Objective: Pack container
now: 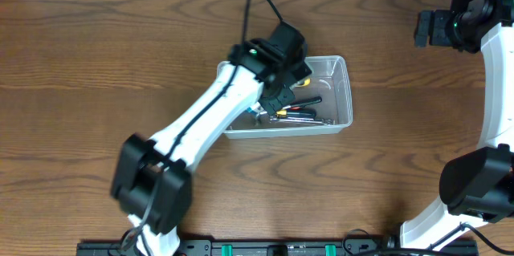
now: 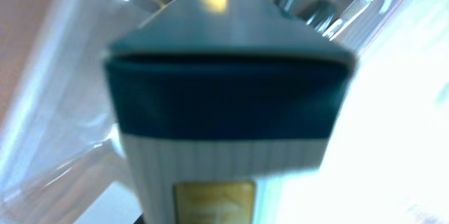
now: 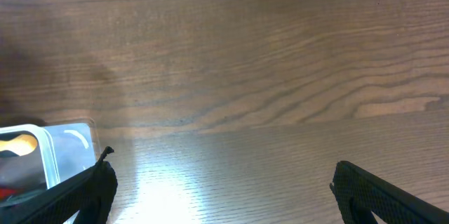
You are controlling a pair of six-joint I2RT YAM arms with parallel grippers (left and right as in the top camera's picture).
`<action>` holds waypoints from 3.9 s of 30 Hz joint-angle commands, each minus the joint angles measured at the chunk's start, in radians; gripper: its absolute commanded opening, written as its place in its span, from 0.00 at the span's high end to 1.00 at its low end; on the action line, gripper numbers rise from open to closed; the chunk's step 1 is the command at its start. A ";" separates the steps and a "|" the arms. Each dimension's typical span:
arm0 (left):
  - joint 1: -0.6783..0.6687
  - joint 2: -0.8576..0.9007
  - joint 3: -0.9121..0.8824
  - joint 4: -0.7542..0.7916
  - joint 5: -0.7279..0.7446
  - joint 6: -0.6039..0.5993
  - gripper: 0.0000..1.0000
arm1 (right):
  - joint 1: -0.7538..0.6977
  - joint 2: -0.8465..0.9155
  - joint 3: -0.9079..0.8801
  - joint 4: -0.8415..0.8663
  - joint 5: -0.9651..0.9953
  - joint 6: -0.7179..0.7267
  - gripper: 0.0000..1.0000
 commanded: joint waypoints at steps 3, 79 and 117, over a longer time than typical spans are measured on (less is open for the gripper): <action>-0.039 0.092 0.020 -0.001 0.000 0.007 0.94 | 0.004 0.008 0.000 -0.001 -0.002 -0.010 0.01; 0.671 -0.338 0.097 0.067 -0.341 -0.585 0.02 | 0.004 0.008 0.000 -0.001 -0.002 -0.010 0.01; 0.671 -0.338 0.097 0.067 -0.341 -0.585 0.02 | 0.408 -0.916 -0.278 0.115 0.025 -0.010 0.01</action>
